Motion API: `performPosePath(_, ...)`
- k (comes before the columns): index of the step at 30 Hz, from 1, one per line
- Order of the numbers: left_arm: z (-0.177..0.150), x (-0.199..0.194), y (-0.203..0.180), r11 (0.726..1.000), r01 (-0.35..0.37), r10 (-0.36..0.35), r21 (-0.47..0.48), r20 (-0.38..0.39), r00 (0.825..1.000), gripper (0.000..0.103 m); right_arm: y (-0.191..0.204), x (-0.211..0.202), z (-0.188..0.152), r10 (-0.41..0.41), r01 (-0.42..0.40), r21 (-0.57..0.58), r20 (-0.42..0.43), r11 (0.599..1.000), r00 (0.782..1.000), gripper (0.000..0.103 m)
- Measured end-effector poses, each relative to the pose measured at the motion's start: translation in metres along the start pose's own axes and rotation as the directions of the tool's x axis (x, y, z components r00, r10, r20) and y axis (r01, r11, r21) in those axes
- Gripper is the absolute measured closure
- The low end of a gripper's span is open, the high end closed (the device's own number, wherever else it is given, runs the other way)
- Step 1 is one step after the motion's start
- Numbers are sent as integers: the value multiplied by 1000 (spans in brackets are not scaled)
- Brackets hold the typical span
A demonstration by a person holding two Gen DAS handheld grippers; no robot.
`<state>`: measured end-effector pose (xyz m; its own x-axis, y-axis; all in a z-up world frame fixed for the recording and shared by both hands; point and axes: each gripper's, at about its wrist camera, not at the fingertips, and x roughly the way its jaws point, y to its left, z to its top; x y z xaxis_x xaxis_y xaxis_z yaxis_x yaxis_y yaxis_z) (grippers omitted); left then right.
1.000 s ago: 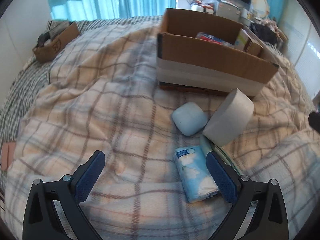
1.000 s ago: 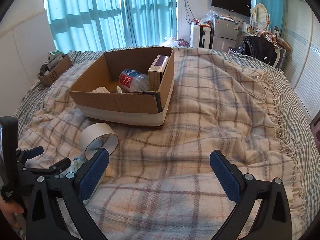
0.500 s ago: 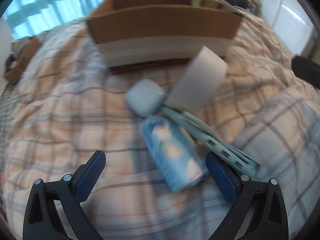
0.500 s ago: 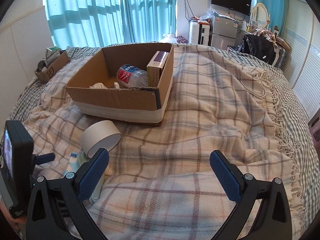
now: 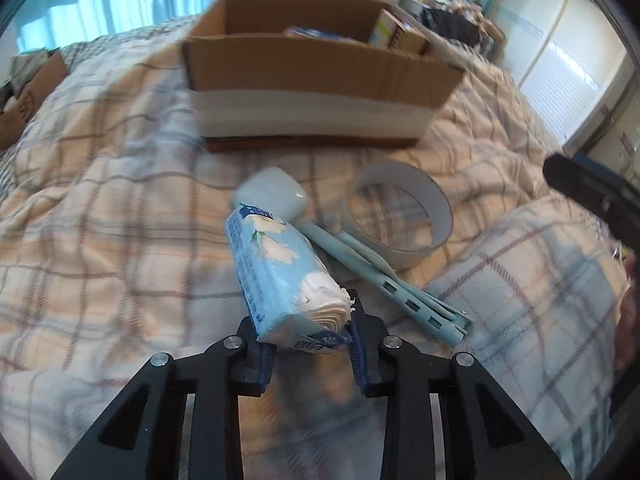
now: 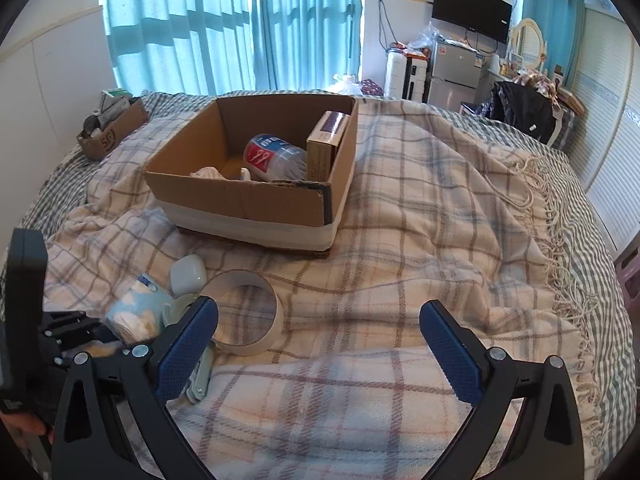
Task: Organize objects
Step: 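Grasp the blue tissue pack with the left tool while the right tool grasps the pale blue clip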
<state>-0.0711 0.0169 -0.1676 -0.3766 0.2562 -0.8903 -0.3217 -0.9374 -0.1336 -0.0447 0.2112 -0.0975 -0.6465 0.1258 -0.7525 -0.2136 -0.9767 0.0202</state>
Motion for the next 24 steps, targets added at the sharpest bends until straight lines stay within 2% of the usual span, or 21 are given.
performPosePath(5,-2,-13,28,999,-15,16,-43,22,1000,74,20,-4,3,22,-23,-67,-20,998,1000,2)
performPosePath(9,3,-30,39,998,-33,39,-61,99,994,76,53,3,-2,88,-104,-172,-93,980,992,2)
performPosePath(12,6,-36,45,996,-68,74,-55,118,990,76,80,15,-11,81,-118,-259,-149,959,986,3)
performPosePath(15,3,-36,52,995,-65,73,-69,120,990,76,99,26,-17,118,-175,-286,-203,942,972,15)
performPosePath(17,0,-35,56,995,-59,69,-84,120,990,76,104,36,-21,187,-254,-253,-262,933,947,28)
performPosePath(18,-2,-33,57,995,-55,65,-87,114,991,76,107,44,-23,220,-293,-227,-300,929,928,40)
performPosePath(19,-3,-31,57,995,-51,60,-89,106,993,76,109,52,-27,228,-306,-215,-326,927,918,47)
performPosePath(21,-5,-26,57,995,-52,60,-85,94,994,76,115,63,-34,199,-293,-224,-366,929,909,50)
performPosePath(24,-7,-22,53,996,-57,63,-67,89,994,76,121,74,-42,138,-252,-250,-396,935,908,54)
